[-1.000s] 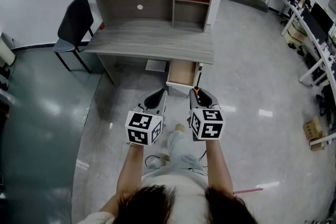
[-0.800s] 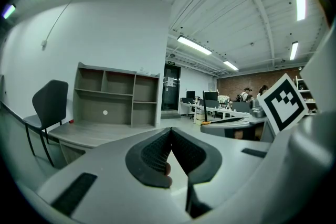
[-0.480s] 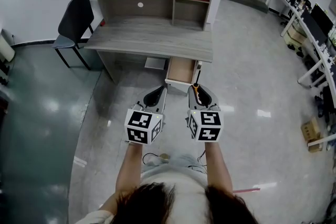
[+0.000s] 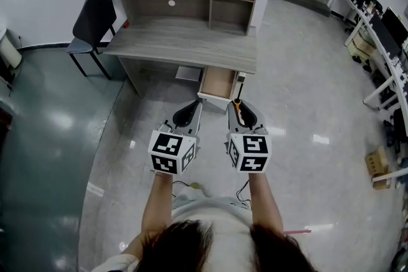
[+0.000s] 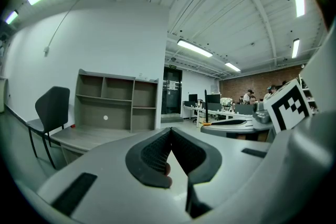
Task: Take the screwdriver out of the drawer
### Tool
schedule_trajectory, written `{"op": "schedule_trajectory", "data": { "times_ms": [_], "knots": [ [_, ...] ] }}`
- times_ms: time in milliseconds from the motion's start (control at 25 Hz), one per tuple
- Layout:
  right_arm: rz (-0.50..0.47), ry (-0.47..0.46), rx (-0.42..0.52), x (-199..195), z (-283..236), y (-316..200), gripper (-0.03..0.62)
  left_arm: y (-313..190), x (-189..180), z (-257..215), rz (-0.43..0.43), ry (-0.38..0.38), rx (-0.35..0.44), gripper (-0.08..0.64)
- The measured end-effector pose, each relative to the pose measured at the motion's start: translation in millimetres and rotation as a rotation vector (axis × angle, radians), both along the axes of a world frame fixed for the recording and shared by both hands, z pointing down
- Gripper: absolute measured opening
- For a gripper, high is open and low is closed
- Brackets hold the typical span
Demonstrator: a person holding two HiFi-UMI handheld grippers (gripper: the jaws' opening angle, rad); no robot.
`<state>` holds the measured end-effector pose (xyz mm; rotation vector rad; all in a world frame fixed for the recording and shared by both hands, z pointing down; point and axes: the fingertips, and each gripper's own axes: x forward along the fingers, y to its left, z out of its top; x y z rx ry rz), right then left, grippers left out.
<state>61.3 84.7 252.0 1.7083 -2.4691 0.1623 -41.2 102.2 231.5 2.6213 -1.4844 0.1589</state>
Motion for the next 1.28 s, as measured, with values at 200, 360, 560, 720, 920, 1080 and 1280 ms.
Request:
{"op": "schedule_trajectory", "data": {
  "times_ms": [200,360,560,720,920,1080,1280],
  "knots": [
    [-0.025,0.018,0.022,12.6,-11.2,12.9,0.083,14.2,15.3,-6.1,-0.022,0.004,0.003,0.017],
    [-0.039,0.036,0.037,22.6,-14.4,26.1,0.083,29.4,28.5,-9.5,-0.030,-0.002,0.008,0.017],
    [-0.059,0.034,0.040,33.3,-15.2,44.7,0.083,48.0,41.0,-11.7,-0.048,-0.006,0.009,0.017],
    [-0.071,0.032,0.050,43.5,-18.6,60.5,0.083,64.5,53.6,-12.8,-0.058,-0.010,0.006,0.017],
    [-0.090,0.037,0.060,51.8,-18.9,77.0,0.083,82.2,64.9,-9.4,-0.075,-0.017,-0.001,0.017],
    [-0.105,0.032,0.066,57.3,-18.3,87.8,0.083,95.6,73.1,-8.8,-0.085,-0.026,0.002,0.017],
    [-0.124,0.038,0.066,60.7,-17.3,96.4,0.081,105.4,77.7,-10.4,-0.105,-0.032,-0.001,0.017]
  ]
}}
